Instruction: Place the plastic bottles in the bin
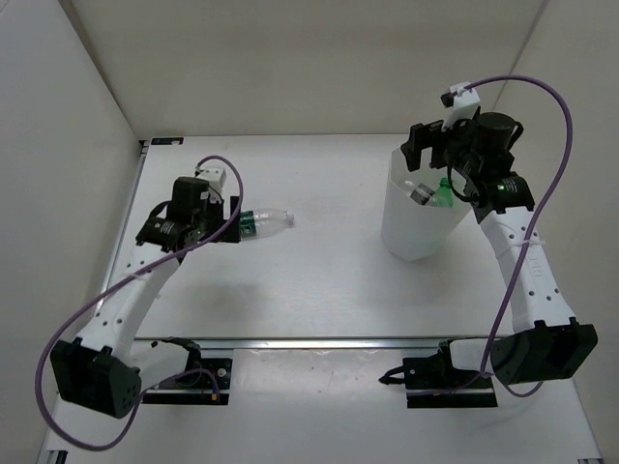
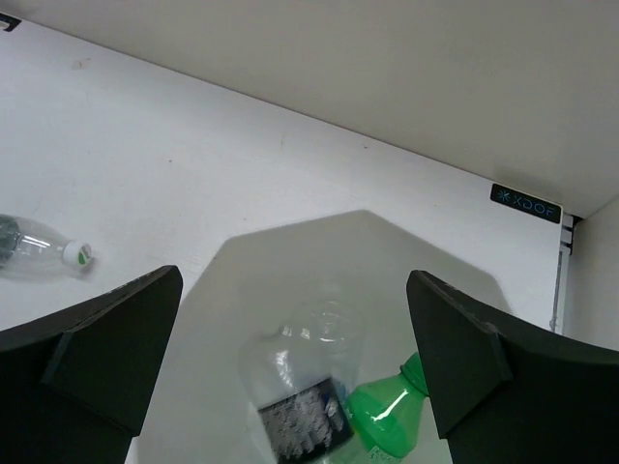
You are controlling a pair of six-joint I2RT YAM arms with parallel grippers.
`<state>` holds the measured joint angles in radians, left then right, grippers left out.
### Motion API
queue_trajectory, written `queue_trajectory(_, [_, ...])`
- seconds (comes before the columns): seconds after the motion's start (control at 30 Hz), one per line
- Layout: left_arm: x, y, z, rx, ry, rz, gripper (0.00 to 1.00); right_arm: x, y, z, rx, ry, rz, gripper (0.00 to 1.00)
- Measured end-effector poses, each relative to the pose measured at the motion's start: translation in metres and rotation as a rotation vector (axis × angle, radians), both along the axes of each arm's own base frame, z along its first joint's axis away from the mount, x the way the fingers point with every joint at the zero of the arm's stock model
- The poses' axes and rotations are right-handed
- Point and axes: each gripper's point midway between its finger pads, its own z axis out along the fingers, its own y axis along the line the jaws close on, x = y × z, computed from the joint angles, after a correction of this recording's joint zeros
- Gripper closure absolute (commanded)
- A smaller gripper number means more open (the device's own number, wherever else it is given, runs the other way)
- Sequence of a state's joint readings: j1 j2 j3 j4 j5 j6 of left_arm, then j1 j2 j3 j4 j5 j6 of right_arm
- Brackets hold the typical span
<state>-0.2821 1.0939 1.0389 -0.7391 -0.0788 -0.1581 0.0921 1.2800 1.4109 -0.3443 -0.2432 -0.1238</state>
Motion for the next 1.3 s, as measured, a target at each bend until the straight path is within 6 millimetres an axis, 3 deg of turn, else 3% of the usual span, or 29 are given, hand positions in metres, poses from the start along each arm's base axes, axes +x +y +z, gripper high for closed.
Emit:
queue_trajectory(0.2, [0.040,-0.019,-0.023,0.040,0.100,-0.192,0.01,-0.007,0.002,0.013,-0.002,-0.008,0.021,0.02])
queue_trajectory(0.4, [0.087,-0.042,-0.036,0.065,0.119,-0.466,0.02,-0.035,0.023,0.019,0.002,-0.005,0.148,0.02])
queue_trajectory(0.67, [0.111,-0.056,-0.081,0.135,0.202,-0.747,0.01,-0.071,0.035,0.027,0.034,-0.028,0.277,0.01])
queue_trajectory(0.87, [0.112,-0.055,-0.133,0.145,0.336,-0.800,0.04,-0.093,0.046,0.027,0.034,-0.027,0.321,0.01])
queue_trajectory(1.0, [0.104,-0.061,-0.150,0.144,0.390,-0.826,0.09,-0.095,0.049,0.022,0.034,0.008,0.308,0.01])
queue_trajectory(1.07, [0.101,-0.063,-0.152,0.143,0.393,-0.829,0.14,-0.092,0.042,0.020,0.035,0.015,0.264,0.01])
queue_trajectory(1.2, [0.095,-0.069,-0.156,0.136,0.398,-0.819,0.52,-0.087,0.019,0.025,0.032,0.002,0.138,0.01])
queue_trajectory(1.3, [0.096,-0.072,-0.148,0.146,0.376,-0.791,0.59,-0.085,-0.010,0.030,0.012,-0.020,-0.023,0.01])
